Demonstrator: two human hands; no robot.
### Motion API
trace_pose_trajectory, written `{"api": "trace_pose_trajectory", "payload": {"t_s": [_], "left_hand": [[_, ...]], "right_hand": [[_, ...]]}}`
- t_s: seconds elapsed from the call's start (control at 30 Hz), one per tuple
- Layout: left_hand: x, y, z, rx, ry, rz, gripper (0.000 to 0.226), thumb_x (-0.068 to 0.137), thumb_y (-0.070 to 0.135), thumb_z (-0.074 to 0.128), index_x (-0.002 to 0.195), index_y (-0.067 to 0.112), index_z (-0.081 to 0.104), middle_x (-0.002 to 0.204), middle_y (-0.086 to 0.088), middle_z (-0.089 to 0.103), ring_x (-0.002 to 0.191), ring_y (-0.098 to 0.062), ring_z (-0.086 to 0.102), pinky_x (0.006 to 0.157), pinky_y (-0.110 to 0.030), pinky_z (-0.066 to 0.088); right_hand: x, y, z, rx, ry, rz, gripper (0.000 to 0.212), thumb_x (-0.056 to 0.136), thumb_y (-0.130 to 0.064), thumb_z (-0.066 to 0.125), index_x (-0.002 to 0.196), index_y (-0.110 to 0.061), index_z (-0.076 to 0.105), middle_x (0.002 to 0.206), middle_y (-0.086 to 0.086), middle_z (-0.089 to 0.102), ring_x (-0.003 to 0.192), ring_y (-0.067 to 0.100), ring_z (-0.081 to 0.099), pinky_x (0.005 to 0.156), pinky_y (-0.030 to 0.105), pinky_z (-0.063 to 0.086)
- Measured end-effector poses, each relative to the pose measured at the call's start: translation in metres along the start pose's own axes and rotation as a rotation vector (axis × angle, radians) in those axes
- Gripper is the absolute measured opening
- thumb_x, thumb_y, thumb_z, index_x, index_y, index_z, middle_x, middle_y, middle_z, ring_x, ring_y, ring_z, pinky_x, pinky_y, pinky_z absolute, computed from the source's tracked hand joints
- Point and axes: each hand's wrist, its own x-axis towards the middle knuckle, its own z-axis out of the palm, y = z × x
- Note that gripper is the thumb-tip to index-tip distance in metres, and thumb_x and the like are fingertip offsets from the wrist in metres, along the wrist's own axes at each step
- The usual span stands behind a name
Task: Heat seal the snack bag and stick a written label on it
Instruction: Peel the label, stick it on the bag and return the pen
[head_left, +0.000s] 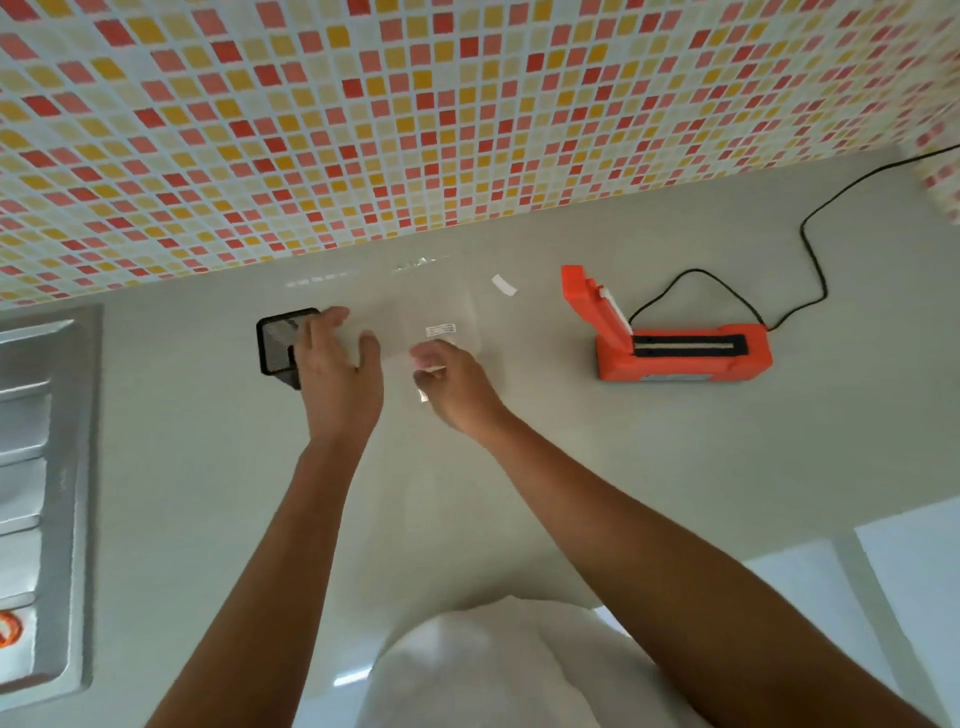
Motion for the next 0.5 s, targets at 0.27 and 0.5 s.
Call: {"api": "trace_pose_trajectory", "payload": {"t_s": [0.27,0.5], "left_hand": [[-0.073,0.039,0.112,-0.001,-0.643,-0.058,0.060,0.078,0.027,0.079,0.128,0.007,0.051,0.120,-0.011,0.056,0.109,-0.027,0.055,0.093,-0.032,0.043],[-0.099,0.084,0.197,-0.041,-0.749,-0.097,0.088,0.069,0.032,0.086,0.140,0.011,0.039,0.133,-0.005,0.047,0.108,-0.029,0.056,0.093,-0.039,0.048]], "right_hand": [[-0.077,0.067,-0.137,0.178,0.321,0.180,0.020,0.086,-0.006,0.058,0.101,-0.013,0.068,0.096,-0.003,0.068,0.080,0.019,0.066,0.074,0.045,0.059],[-0.096,0.136,-0.249,0.244,0.552,0.349,0.017,0.087,-0.002,0.057,0.101,-0.010,0.063,0.096,0.001,0.062,0.075,0.017,0.061,0.075,0.042,0.058]]}}
